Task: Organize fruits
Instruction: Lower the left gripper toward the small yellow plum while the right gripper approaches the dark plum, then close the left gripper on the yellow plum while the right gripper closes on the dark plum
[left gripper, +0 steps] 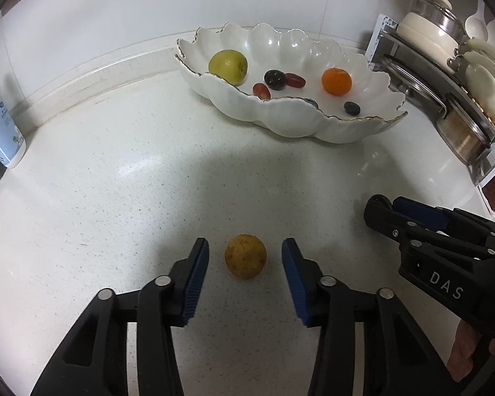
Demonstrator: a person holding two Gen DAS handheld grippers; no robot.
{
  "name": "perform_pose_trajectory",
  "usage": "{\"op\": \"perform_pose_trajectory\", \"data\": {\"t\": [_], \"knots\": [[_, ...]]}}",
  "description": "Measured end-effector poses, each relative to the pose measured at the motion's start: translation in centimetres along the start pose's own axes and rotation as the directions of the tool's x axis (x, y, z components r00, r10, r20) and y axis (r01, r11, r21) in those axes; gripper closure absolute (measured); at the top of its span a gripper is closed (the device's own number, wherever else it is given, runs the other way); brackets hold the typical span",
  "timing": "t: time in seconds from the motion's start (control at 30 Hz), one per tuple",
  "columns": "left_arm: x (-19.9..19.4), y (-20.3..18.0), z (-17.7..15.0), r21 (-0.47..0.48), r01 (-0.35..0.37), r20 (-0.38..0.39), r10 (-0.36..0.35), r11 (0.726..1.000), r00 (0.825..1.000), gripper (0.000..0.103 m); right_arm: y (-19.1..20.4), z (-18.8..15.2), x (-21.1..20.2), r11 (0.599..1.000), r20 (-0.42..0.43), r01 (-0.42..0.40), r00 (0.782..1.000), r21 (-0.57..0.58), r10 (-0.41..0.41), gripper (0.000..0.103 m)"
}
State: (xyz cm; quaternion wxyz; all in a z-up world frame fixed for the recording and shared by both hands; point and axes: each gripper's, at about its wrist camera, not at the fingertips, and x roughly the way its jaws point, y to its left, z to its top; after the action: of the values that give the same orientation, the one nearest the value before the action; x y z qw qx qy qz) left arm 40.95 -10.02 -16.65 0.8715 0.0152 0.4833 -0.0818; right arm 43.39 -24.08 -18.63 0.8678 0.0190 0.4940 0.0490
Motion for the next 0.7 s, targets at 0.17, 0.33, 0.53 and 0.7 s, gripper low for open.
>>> {"op": "perform_pose_trajectory", "data": {"t": [0.17, 0.33, 0.53, 0.7], "knots": [[0.2, 0.1, -0.1, -0.004, 0.01, -0.007, -0.01, 1.0, 1.0, 0.073, 0.0, -0.1, 0.4, 1.0, -0.016, -0.011, 1.0, -0.005, 0.011, 0.073], [0.2, 0.2, -0.2, -0.013, 0.018, -0.007, -0.018, 1.0, 1.0, 0.077, 0.0, -0.1, 0.3, 1.0, -0.013, -0.008, 1.0, -0.003, 0.008, 0.074], [-0.2, 0.3, -0.4, -0.018, 0.015, 0.009, -0.015, 1.0, 1.0, 0.077, 0.3, -0.4, -0.1, 1.0, -0.012, -0.008, 1.0, -0.001, 0.008, 0.074], [-0.7, 0.2, -0.4, -0.016, 0.017, 0.017, -0.016, 1.0, 1.0, 0.077, 0.3, -0.6, -0.6, 1.0, -0.005, -0.011, 1.0, 0.001, 0.011, 0.074]]}}
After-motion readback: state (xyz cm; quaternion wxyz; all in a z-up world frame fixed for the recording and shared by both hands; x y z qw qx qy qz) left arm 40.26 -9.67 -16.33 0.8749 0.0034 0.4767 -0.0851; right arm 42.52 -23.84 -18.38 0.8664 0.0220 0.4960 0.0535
